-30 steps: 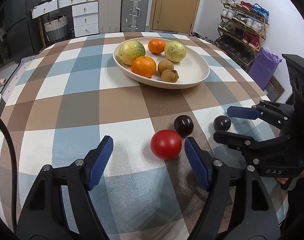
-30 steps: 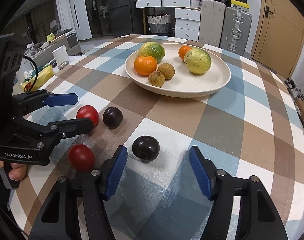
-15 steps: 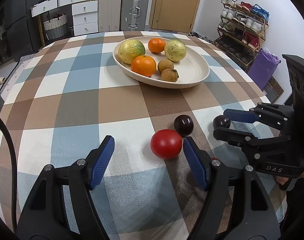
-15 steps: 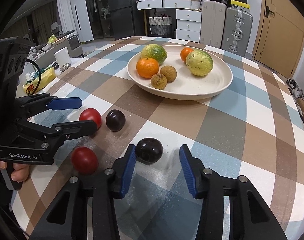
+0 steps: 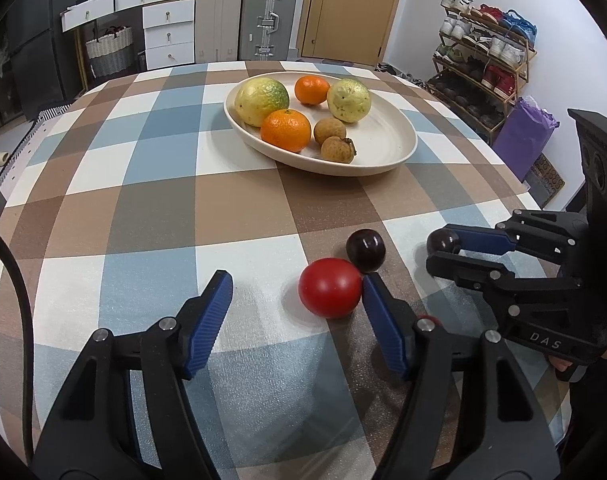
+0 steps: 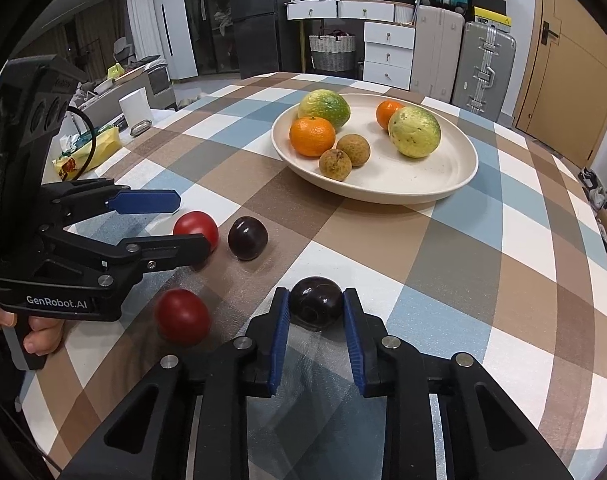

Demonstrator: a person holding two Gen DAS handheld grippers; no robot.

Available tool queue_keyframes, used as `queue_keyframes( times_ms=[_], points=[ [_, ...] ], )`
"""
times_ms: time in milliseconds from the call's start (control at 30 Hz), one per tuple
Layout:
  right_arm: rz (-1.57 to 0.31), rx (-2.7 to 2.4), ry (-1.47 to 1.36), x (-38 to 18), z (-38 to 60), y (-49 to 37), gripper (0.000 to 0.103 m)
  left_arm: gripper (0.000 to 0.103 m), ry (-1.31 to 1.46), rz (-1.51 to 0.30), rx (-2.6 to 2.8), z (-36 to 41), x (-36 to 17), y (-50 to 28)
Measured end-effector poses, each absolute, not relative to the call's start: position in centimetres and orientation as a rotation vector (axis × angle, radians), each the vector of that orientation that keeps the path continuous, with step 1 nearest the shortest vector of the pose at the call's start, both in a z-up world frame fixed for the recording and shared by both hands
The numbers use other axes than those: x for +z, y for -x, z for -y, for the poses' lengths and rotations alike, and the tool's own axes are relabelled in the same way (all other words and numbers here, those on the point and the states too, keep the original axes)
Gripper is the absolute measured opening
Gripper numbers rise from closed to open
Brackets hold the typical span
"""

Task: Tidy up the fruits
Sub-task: 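Grasp a dark plum with the right gripper while the left grasps a red tomato, then carry the tomato with the left gripper while the right carries the plum over the plate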

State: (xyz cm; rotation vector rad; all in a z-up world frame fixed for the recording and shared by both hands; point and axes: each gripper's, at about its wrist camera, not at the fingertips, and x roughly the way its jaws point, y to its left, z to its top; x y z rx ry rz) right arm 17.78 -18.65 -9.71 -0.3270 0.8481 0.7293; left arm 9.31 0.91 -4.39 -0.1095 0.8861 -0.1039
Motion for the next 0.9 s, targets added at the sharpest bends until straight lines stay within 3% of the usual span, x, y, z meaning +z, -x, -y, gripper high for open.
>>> queue_keyframes(
  times_ms=[133,233,333,467,900],
  points=[
    [-0.829,0.725,0.311,-9.1,19.0,-17.9,0.027,0.065,0.113,-0.897,-0.121,-0.6,-4.6,-9.4],
    [-0.825,0.722,0.301,-8.9,19.2,-18.1,0.027,0.057,0.119,-0.894,-0.137,-0.6,-4.6,-9.4],
    [-0.823,0.714,0.298,-8.9,19.3,-18.2,0.027,0.039,0.146,-0.891,-0.175,-0.8,-4.6,-9.4],
    [-0.821,0.712,0.297,-8.8,19.3,-18.3,0.027,0.031,0.156,-0.882,-0.188,-0.8,-4.4,-9.2],
    [-0.807,0.716,0.297,-8.5,19.3,-18.1,0.027,0.029,0.175,-0.858,-0.192,-1.5,-4.1,-8.8]
  ],
)
